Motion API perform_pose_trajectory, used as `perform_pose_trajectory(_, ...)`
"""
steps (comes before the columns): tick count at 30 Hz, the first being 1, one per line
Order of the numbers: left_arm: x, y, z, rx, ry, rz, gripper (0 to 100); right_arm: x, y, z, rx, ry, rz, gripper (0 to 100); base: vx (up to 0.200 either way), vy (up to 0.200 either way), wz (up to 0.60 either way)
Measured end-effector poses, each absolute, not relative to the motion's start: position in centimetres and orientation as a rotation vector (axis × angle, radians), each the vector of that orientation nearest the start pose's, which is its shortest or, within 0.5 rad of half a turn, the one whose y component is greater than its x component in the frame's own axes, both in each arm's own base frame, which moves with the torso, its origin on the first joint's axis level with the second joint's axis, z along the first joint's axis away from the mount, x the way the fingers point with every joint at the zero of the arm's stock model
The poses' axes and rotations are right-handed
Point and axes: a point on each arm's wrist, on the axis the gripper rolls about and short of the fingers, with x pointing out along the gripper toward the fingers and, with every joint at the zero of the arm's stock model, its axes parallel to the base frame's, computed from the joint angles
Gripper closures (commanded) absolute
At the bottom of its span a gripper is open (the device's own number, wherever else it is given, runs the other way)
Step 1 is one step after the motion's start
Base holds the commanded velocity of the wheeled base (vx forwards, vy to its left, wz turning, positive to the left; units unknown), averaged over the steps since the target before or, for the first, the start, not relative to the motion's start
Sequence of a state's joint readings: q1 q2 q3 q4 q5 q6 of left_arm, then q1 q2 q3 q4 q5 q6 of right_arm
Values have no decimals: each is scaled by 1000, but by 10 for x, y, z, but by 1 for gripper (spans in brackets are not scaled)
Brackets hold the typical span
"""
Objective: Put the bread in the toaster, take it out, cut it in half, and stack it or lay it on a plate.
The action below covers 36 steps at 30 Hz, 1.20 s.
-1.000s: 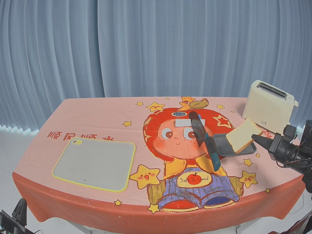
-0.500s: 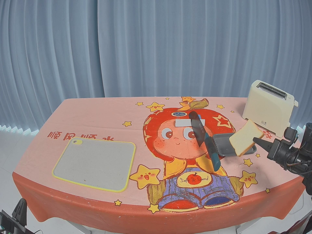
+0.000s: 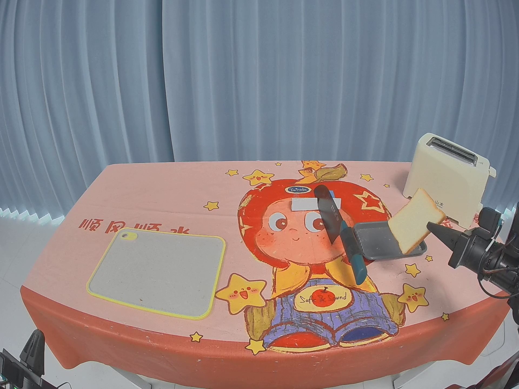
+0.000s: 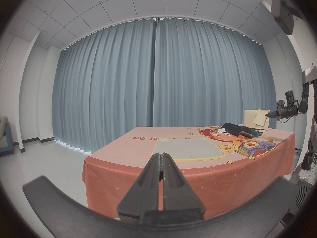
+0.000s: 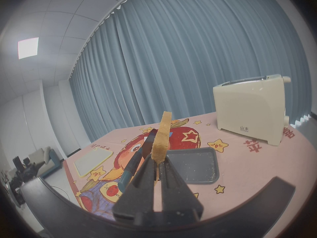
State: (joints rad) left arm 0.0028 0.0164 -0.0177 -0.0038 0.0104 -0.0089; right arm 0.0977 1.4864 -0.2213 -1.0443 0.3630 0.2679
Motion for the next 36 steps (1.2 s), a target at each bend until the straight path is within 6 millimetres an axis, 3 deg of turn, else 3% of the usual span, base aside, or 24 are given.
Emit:
perform_pose_trajectory(8,-23,0,81,-9,-6,13,100,195,23,141,137,206,431,100,0,0,0)
perform_pose_trajectory(21,-23,0,81,-9,-5,14,100,212,24,177,53,40,439,100,0,0,0)
perform_pose_trajectory(36,-23,0,81,-9,-6,14,100,212,25,183,47,14,443,100,0,0,0)
